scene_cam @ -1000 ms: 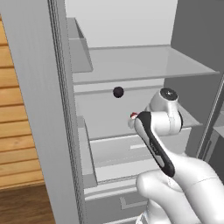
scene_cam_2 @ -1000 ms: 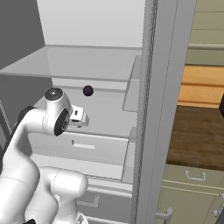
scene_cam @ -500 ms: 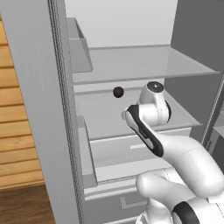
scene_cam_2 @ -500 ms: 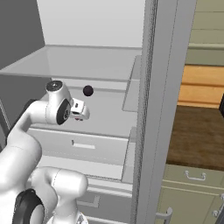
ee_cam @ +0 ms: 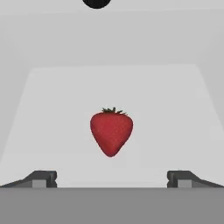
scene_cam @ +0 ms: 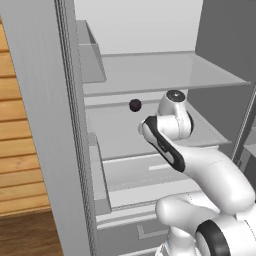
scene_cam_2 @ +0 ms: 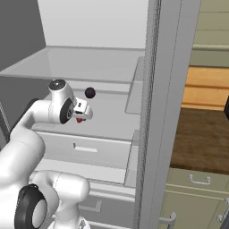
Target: Take the strawberry from the fridge and place it on top of the pancake, located on the dining counter.
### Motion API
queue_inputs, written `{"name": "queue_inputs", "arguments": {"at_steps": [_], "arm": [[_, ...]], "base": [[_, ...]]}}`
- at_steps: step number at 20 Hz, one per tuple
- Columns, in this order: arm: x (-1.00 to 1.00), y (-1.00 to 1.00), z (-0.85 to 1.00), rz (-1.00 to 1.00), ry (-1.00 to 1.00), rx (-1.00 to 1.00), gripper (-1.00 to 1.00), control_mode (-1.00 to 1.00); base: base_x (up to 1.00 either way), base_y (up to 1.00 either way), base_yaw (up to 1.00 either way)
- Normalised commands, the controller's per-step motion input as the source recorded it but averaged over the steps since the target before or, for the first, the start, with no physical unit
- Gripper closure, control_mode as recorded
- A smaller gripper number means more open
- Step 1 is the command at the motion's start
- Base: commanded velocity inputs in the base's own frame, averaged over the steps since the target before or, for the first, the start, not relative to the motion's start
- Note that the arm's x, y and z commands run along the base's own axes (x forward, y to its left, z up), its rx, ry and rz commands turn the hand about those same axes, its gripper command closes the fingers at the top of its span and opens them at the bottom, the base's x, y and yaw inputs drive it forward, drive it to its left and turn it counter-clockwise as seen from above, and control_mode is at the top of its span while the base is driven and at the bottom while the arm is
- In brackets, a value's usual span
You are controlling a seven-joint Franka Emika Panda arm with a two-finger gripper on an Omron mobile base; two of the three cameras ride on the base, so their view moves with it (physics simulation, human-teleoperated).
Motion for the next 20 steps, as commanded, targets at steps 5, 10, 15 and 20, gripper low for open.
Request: {"name": "queue_inputs", "arguments": {"at_steps": [5, 10, 15, 20], "arm": [[0.40, -0.01, -0.05, 0.00, 0.00, 0.00, -1.00, -1.00], [0.37, 0.00, -0.16, 0.00, 0.00, 0.00, -1.00, -1.00], [0.20, 0.00, -0.14, 0.00, 0.01, 0.00, -1.00, -1.00], [0.02, 0.00, -0.20, 0.00, 0.06, 0.00, -1.00, -1.00]], "base": [[0.00, 0.00, 0.00], [0.00, 0.00, 0.00], [0.00, 0.00, 0.00], [0.00, 0.00, 0.00]]}}
